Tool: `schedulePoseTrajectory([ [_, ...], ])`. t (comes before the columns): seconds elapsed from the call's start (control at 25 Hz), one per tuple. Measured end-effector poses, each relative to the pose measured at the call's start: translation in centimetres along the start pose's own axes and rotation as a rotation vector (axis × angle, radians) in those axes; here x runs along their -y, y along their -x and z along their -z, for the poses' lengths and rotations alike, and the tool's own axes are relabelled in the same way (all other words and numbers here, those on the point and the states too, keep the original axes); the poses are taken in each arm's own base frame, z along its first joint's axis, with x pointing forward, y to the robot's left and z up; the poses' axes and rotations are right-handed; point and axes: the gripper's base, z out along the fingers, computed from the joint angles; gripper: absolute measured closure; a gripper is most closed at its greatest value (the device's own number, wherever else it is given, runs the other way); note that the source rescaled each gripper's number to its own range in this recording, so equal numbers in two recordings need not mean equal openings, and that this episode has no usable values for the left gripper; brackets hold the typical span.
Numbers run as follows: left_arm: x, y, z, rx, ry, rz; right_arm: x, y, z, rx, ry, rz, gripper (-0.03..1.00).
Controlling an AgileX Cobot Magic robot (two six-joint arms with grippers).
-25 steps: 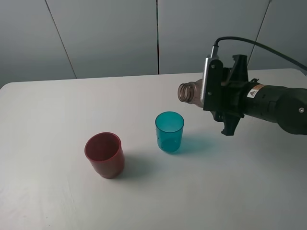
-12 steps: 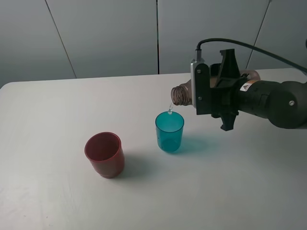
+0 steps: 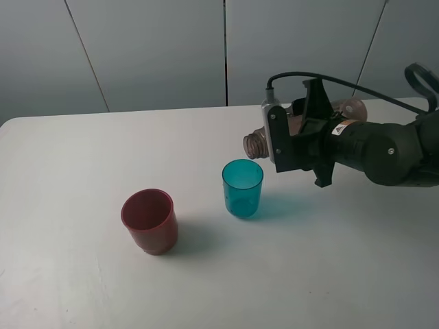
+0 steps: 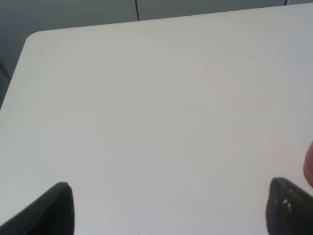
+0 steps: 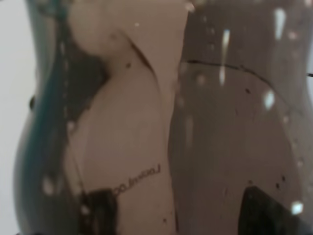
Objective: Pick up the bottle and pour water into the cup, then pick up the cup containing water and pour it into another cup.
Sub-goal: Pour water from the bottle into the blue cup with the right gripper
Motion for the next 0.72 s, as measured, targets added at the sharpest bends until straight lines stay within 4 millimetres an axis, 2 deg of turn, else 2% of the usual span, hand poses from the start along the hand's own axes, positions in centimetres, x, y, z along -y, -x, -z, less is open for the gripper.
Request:
schedulePoseTrajectory([
  [0.32, 0.00, 0.00, 0.00, 0.000, 0.000, 0.000, 0.69, -0.22, 0.03, -0.027, -0.076, 0.077, 0.96],
  [0.72, 0.00, 0.00, 0.00, 0.000, 0.000, 0.000, 0.78, -0.25, 0.04, -0.033, -0.084, 0.133, 0.96],
])
